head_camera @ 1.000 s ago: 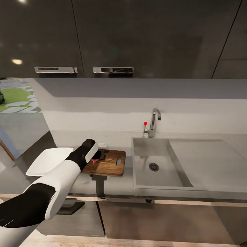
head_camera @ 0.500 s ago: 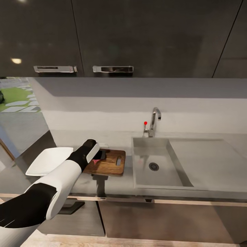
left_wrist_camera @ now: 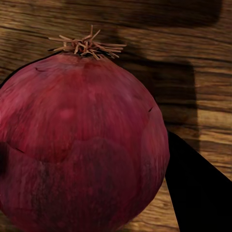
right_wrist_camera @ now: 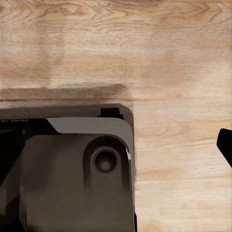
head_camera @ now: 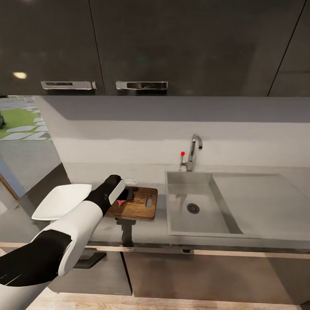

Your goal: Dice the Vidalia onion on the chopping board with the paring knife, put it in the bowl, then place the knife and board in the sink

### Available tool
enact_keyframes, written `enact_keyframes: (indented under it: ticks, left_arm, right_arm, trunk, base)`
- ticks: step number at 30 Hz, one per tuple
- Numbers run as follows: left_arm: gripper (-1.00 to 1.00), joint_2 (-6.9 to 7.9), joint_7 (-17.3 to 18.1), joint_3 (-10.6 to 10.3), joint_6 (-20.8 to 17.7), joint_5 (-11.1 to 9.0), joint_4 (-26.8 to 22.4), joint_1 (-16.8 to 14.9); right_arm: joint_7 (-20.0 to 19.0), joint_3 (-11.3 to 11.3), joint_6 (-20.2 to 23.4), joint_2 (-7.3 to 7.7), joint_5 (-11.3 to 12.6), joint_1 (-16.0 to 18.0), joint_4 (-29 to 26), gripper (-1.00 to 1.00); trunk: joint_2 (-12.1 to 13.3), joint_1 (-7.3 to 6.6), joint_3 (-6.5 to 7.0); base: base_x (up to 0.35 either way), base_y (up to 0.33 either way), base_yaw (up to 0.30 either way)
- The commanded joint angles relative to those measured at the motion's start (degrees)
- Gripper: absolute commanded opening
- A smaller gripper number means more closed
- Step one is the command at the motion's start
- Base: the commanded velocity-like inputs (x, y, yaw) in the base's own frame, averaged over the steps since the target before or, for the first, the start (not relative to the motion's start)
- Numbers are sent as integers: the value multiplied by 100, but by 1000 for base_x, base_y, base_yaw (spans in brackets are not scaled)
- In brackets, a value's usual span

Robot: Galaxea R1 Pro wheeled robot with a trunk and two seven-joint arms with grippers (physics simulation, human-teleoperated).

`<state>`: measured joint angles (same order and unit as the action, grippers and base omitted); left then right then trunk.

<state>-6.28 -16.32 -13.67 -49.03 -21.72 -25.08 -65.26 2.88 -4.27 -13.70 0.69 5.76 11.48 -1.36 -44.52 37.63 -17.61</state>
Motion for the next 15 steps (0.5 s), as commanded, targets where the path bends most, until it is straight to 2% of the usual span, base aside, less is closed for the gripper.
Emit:
enact_keyframes:
  ticks: [1, 15]
  left_arm:
    - [-100, 4, -38, -39, -19, -51, -6, -5]
    - [-100, -13, -38, -46, -19, -51, -21, -5]
  right_arm:
    - [9, -47, -19, 0, 59, 4, 4, 100]
    - [10, -47, -22, -1, 62, 4, 4, 100]
  trunk:
    - [-6, 1, -8]
    - [-6, 1, -8]
  base:
    - [0, 0, 0]
    - [0, 0, 0]
